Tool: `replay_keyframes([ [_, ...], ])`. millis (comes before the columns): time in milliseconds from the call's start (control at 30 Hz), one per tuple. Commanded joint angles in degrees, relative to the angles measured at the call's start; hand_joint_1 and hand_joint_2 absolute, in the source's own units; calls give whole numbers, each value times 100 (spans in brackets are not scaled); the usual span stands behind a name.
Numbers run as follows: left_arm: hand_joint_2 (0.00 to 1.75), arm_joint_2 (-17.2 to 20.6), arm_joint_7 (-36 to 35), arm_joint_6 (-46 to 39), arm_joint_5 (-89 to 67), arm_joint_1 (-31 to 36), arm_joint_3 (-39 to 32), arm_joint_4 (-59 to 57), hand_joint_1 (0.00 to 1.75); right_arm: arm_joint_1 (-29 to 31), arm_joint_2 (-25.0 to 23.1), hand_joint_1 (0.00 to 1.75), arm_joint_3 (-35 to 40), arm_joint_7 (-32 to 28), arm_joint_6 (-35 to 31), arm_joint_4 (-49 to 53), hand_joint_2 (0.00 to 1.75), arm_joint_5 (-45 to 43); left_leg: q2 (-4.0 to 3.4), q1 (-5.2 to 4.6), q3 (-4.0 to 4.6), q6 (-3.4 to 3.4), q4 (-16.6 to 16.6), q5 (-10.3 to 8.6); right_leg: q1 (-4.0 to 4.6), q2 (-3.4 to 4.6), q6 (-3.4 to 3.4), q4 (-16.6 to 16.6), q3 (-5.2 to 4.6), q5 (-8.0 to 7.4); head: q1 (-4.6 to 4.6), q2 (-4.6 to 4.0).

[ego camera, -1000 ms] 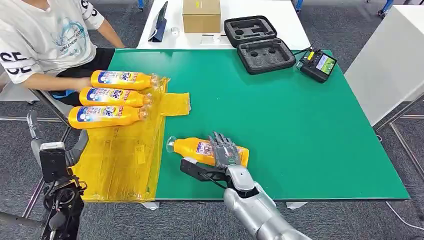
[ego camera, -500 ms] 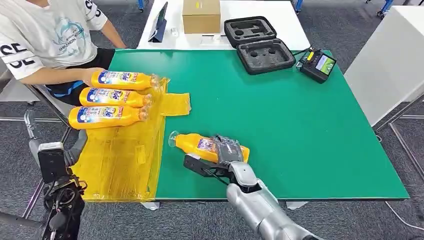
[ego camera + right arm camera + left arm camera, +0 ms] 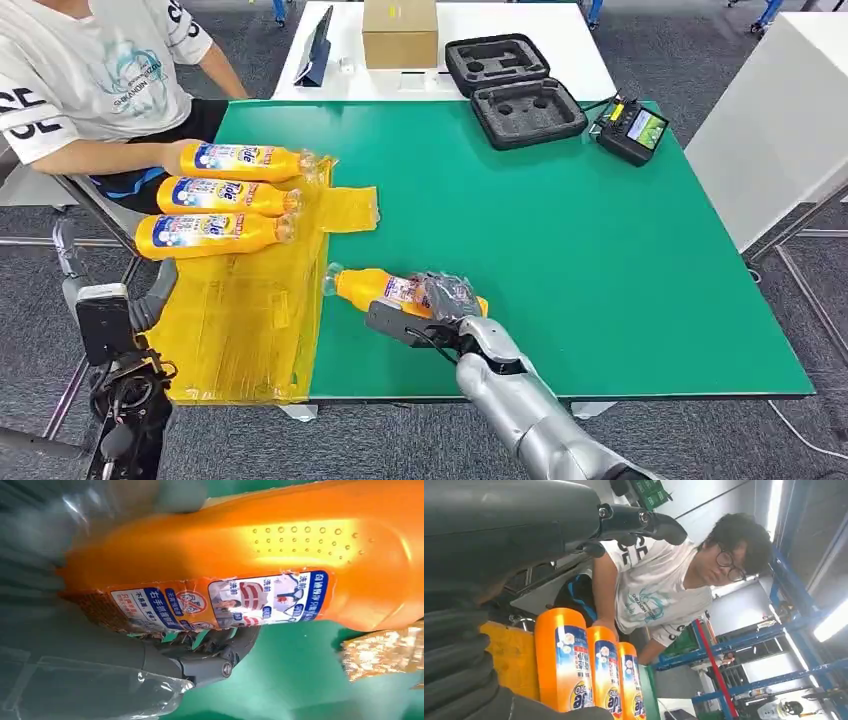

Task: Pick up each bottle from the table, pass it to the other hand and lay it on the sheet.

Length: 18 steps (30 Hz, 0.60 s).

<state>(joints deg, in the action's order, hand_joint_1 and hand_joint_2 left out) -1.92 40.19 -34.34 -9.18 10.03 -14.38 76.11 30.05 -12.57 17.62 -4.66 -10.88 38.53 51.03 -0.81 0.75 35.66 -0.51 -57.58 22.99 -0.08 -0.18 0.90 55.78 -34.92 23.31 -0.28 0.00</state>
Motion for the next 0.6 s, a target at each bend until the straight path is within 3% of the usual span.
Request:
replay_keyframes([
  [33, 175, -176, -42, 538, 429, 45, 89, -182, 0, -574, -122, 175, -251, -2889, -79, 1150, 175, -2230, 22, -1, -22, 0, 8, 4, -2, -15, 0, -5, 27, 11, 0, 0],
  [233, 175, -158, -703, 2147, 1522, -371, 424, -24, 0, -802, -134, 175, -100, -3534, -880, 1834, 175, -3403, 22, -5, -3, -6, 3, 6, -6, -14, 2, 1, 13, 15, -2, 0],
  [467, 175, -122, -1060, 3243, 2034, -606, 977, 379, 0, -941, 57, 175, 152, -3534, -1515, 2155, 175, -4140, 25, -9, 15, -6, 1, 6, -5, -17, 3, 0, -3, 14, 2, 0],
  [600, 175, -102, -1207, 3564, 2189, -646, 1170, 533, 0, -960, 85, 175, 94, -3534, -1491, 2096, 175, -4330, 23, -7, 25, -5, 2, 2, -7, -15, 1, -2, -14, 8, 0, 0],
])
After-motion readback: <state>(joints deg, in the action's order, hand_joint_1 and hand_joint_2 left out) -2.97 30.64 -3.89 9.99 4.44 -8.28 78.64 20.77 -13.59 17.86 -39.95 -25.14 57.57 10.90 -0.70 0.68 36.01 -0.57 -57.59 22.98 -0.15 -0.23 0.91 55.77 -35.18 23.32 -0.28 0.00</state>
